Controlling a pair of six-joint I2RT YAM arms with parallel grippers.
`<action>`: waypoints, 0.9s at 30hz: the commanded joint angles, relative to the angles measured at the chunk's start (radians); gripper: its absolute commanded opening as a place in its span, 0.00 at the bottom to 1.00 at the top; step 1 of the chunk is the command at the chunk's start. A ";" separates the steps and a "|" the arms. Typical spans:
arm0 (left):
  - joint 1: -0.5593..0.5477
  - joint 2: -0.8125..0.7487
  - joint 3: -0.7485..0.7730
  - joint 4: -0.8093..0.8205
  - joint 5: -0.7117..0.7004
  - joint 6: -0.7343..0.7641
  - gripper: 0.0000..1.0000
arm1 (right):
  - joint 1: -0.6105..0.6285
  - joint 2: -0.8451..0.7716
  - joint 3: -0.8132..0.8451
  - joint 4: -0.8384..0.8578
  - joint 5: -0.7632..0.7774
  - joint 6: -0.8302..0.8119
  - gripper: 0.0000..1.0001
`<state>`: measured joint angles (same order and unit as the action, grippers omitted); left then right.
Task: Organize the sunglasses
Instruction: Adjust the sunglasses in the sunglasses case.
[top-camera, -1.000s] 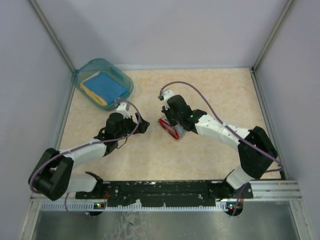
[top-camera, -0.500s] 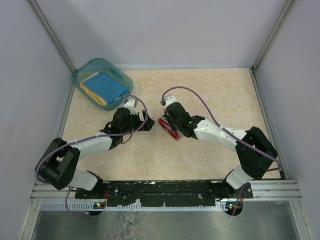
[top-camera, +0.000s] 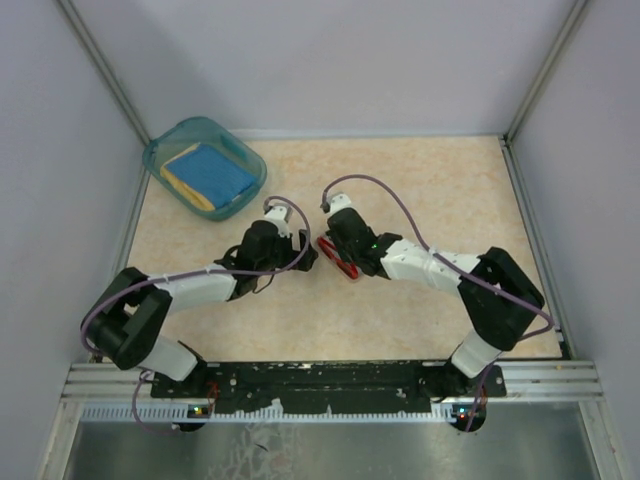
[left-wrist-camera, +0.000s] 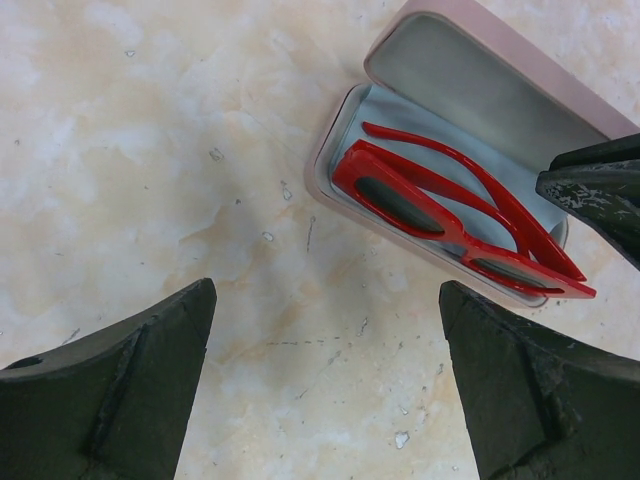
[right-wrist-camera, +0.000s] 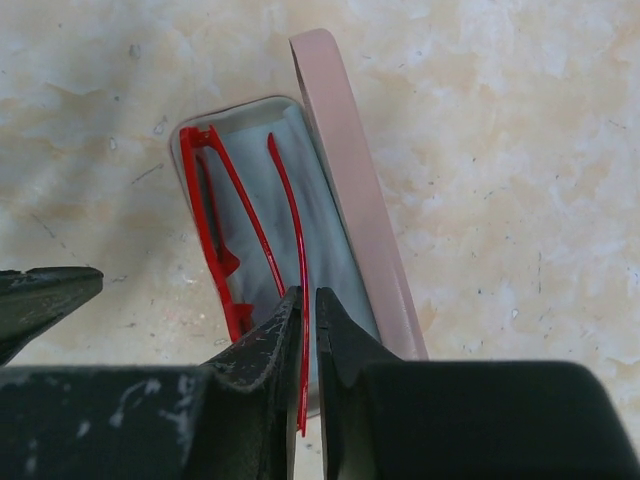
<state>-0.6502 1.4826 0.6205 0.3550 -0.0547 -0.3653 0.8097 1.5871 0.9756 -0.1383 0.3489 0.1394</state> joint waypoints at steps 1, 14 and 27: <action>-0.008 0.009 0.017 0.005 -0.027 0.005 0.98 | 0.008 0.026 0.020 0.044 0.052 0.034 0.10; -0.032 -0.007 -0.077 0.143 -0.035 -0.036 0.98 | 0.006 0.094 0.040 0.046 0.074 0.074 0.07; -0.061 0.022 -0.096 0.212 -0.022 -0.063 0.98 | 0.006 0.089 0.039 0.058 0.089 0.079 0.04</action>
<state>-0.7006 1.4906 0.5396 0.5171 -0.0799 -0.4149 0.8097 1.6897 0.9783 -0.1261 0.4065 0.2047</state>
